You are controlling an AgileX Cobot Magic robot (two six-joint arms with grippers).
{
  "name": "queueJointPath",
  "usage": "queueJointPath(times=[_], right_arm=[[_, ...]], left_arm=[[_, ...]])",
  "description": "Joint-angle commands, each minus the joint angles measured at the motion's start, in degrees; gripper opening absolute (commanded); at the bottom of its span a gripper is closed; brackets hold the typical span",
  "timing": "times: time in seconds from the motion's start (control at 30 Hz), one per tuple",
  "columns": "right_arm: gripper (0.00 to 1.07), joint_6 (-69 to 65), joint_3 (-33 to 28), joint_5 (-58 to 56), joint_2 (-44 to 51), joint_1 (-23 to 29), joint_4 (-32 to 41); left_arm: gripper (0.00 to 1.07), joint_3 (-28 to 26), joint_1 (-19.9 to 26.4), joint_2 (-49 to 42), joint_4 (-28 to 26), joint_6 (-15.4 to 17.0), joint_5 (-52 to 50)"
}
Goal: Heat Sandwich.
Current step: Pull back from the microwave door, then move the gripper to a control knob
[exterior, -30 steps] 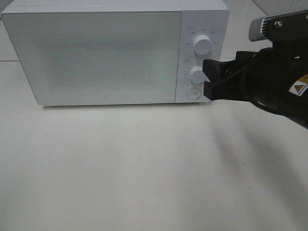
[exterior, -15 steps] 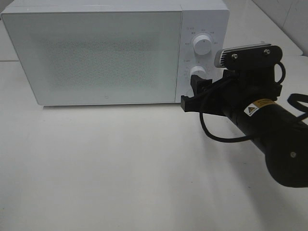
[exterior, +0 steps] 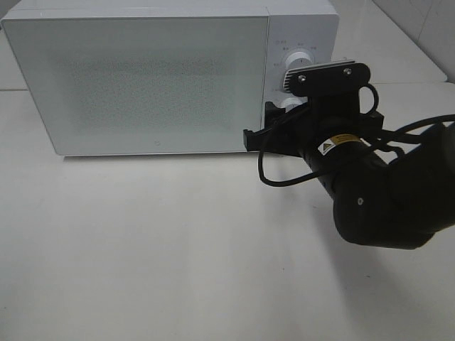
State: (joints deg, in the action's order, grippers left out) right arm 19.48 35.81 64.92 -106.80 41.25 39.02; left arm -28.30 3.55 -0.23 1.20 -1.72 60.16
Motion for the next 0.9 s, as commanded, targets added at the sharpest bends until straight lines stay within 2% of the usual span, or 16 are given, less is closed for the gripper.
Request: queueJointPath(times=[0.03, 0.27, 0.47, 0.63, 0.9], right_arm=[[0.65, 0.6, 1.9, 0.8, -2.4, 0.1, 1.8], [0.65, 0.6, 4.9, 3.8, -6.6, -0.1, 3.5], [0.65, 0.3, 6.5, 4.7, -8.7, -2.9, 3.2], [0.65, -0.7, 6.8, 4.6, -8.7, -4.0, 0.2], [0.65, -1.9, 7.5, 4.4, -10.4, -4.0, -0.6]], left_arm=[[0.74, -0.3, 0.0, -0.2, -0.1, -0.1, -0.3], [0.74, -0.3, 0.0, -0.2, -0.1, -0.1, -0.3], [0.74, -0.3, 0.0, -0.2, -0.1, -0.1, -0.3], [0.74, -0.3, 0.0, -0.2, -0.1, -0.1, -0.3], [0.74, -0.3, 0.0, -0.2, -0.1, -0.1, -0.3]])
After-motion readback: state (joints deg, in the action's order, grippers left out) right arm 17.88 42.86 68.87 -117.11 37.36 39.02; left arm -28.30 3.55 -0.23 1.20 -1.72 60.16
